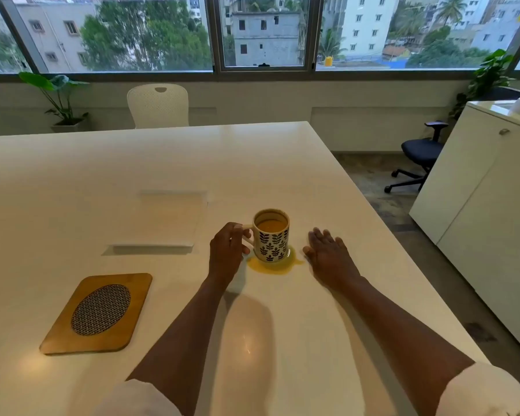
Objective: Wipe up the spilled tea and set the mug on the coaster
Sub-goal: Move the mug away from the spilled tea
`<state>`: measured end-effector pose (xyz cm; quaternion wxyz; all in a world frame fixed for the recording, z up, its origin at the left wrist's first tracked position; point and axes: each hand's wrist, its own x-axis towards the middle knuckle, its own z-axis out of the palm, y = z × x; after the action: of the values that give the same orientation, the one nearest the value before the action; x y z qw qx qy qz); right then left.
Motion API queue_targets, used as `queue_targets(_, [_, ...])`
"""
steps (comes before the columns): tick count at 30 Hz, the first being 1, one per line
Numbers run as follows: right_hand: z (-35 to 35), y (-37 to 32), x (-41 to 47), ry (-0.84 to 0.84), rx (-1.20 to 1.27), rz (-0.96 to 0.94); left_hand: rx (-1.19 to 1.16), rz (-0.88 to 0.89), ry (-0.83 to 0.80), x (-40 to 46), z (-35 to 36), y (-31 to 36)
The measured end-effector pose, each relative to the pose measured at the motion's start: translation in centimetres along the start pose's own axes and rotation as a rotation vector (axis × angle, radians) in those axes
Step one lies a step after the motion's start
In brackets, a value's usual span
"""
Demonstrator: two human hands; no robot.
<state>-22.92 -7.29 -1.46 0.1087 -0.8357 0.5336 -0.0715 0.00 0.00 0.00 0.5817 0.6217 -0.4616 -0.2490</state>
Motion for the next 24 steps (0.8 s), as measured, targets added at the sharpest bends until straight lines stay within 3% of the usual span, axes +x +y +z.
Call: queue_targets(24, [1.2, 0.7, 0.2, 0.063, -0.062, -0.033, -0.212, -0.190, -0.042, 2.4, 1.7, -0.5])
